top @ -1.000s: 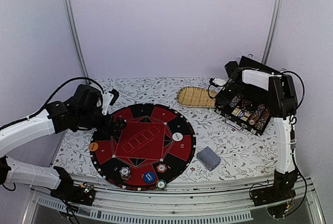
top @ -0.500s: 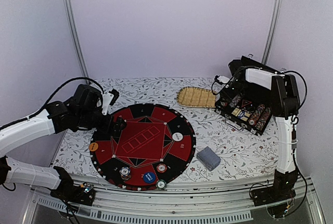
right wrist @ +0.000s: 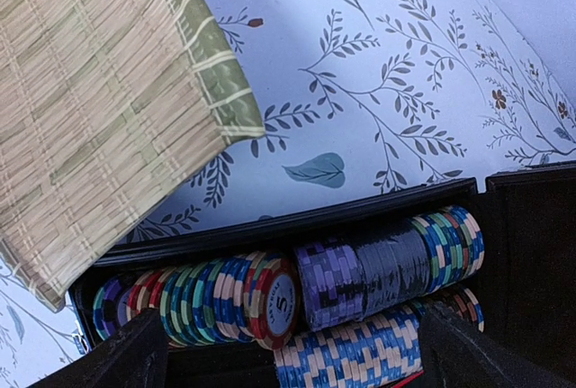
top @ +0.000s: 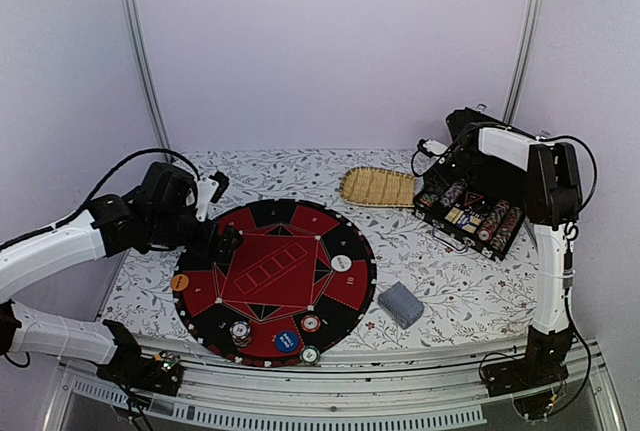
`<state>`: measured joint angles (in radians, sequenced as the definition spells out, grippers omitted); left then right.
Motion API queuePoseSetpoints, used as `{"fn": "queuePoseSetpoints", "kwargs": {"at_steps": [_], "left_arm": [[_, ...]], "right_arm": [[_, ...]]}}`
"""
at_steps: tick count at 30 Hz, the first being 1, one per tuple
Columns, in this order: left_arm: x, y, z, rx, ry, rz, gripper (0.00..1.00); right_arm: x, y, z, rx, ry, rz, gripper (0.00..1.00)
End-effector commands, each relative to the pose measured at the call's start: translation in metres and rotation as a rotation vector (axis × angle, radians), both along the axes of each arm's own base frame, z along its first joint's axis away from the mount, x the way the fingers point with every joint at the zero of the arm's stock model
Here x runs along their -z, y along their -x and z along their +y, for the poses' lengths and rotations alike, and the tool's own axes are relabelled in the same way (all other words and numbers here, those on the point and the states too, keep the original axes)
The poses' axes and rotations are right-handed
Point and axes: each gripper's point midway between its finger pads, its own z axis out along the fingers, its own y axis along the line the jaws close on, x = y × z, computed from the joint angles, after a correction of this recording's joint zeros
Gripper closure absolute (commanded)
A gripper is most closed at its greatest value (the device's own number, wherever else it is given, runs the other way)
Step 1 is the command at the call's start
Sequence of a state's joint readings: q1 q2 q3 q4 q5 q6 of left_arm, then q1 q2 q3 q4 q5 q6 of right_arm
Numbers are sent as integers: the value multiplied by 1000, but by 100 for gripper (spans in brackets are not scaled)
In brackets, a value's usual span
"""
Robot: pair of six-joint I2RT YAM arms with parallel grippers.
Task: Distribute texas hold em gaming equipment
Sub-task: Adjust the poker chips pile in the chip case.
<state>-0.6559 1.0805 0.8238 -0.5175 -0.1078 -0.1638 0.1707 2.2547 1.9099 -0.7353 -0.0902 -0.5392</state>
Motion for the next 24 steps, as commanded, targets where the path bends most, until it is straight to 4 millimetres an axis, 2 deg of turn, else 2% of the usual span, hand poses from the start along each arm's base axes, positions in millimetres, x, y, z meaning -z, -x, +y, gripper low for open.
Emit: {"fn": "queuePoseSetpoints", "kwargs": {"at_steps": [1,6,11,16,24], "left_arm": [[0,-3,4,-4,2,-3,2],[-1,-3,3,-2,4,-3,2],[-1,-3,3,1,4,-3,2],[-1,-3,3,3,5,-3,1],[-1,-3,3,4,5,-1,2]], "right_arm": [[-29,-1,6,-20,-42,-45,1],[-21,6,10,-42,-54,-13,1],[-5,23,22,-107,-21,13,1],[12,20,17,-96,40,37,1],[31,24,25,-121,25,93,1]]}}
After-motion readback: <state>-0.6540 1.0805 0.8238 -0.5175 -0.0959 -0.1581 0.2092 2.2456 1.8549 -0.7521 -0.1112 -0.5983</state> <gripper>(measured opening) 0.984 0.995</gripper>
